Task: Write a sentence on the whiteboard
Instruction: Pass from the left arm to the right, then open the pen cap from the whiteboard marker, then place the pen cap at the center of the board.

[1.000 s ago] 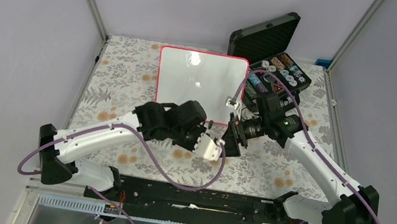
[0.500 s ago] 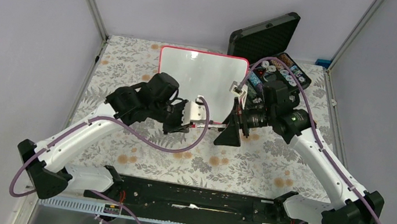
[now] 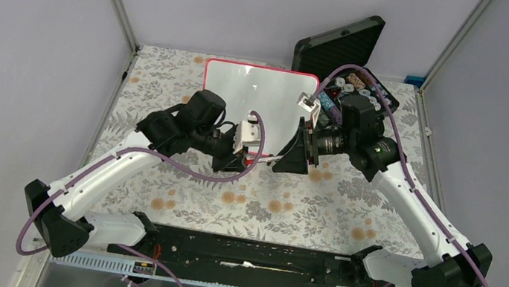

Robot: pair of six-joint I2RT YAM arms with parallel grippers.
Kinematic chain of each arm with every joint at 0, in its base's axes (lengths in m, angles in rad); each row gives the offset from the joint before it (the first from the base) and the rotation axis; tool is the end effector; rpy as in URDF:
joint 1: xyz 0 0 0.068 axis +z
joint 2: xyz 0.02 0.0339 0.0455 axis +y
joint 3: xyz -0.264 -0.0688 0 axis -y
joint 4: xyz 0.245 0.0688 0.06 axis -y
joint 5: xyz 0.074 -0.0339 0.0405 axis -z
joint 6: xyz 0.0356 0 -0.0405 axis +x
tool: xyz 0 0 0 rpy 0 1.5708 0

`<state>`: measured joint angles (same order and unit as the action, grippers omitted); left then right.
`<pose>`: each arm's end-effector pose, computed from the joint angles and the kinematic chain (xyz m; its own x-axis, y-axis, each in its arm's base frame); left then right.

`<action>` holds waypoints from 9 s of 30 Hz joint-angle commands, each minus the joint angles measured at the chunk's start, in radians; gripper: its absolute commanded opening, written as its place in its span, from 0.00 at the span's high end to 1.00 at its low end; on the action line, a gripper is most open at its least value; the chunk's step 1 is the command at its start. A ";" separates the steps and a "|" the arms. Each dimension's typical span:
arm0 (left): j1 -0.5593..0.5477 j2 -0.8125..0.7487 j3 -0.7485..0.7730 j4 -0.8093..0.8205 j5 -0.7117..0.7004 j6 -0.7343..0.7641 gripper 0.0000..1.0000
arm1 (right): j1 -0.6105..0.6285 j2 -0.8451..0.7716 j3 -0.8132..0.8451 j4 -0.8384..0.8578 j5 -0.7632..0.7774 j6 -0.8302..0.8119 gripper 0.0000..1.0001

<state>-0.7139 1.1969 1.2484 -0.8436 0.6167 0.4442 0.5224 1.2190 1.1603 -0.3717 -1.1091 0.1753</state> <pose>0.1660 -0.1711 0.3584 -0.1243 0.5715 -0.8111 0.9908 0.1163 -0.0699 0.2084 0.1567 0.3694 -0.5178 -0.2085 -0.8297 -0.8501 0.0167 0.5263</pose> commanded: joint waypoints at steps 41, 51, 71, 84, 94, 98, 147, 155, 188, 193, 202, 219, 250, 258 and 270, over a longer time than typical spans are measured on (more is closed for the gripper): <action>0.014 0.075 0.105 0.036 0.132 -0.027 1.00 | 0.037 0.020 0.014 0.012 0.068 -0.022 0.63; 0.013 0.068 0.076 0.017 0.137 -0.018 1.00 | 0.037 0.030 0.036 0.013 0.096 -0.016 0.60; 0.010 0.055 0.025 0.046 0.135 -0.055 1.00 | 0.030 0.021 0.033 0.017 0.138 0.001 0.70; 0.010 0.102 0.094 0.062 0.151 -0.095 1.00 | 0.031 0.022 0.016 0.014 0.118 -0.008 0.61; 0.001 0.122 0.110 0.073 0.164 -0.101 1.00 | 0.034 0.021 0.022 0.007 0.124 -0.015 0.77; 0.001 0.110 0.095 0.074 0.157 -0.093 0.94 | 0.034 0.022 0.019 0.006 0.137 -0.012 0.99; 0.051 0.044 0.002 0.195 0.233 -0.148 1.00 | 0.022 0.015 -0.030 0.070 -0.031 0.068 0.85; 0.051 0.050 0.000 0.189 0.242 -0.145 1.00 | 0.024 0.013 -0.023 0.038 -0.027 0.041 0.73; 0.052 0.074 0.020 0.176 0.259 -0.144 1.00 | 0.051 0.025 0.005 -0.076 0.032 -0.069 0.94; 0.052 0.058 -0.009 0.175 0.236 -0.131 1.00 | 0.051 0.025 0.026 -0.077 0.051 -0.057 1.00; 0.053 0.005 -0.085 0.079 0.158 -0.035 1.00 | 0.046 0.030 0.073 -0.146 0.088 -0.112 1.00; 0.065 -0.019 -0.118 0.031 0.133 -0.011 1.00 | 0.013 0.035 0.090 -0.220 0.112 -0.170 1.00; 0.992 0.231 -0.349 0.304 -0.248 0.303 1.00 | 0.001 0.067 0.049 -0.281 0.344 -0.299 1.00; 1.038 0.380 -0.388 0.433 -0.248 0.314 0.97 | -0.012 0.061 0.035 -0.276 0.336 -0.294 1.00; 1.039 0.412 -0.392 0.376 -0.221 0.330 0.63 | -0.014 0.062 0.036 -0.276 0.334 -0.293 1.00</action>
<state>0.3225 1.5944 0.8616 -0.4469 0.3698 0.7376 0.5148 1.2858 1.1934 -0.6666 -0.7753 -0.1158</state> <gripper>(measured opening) 0.348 0.199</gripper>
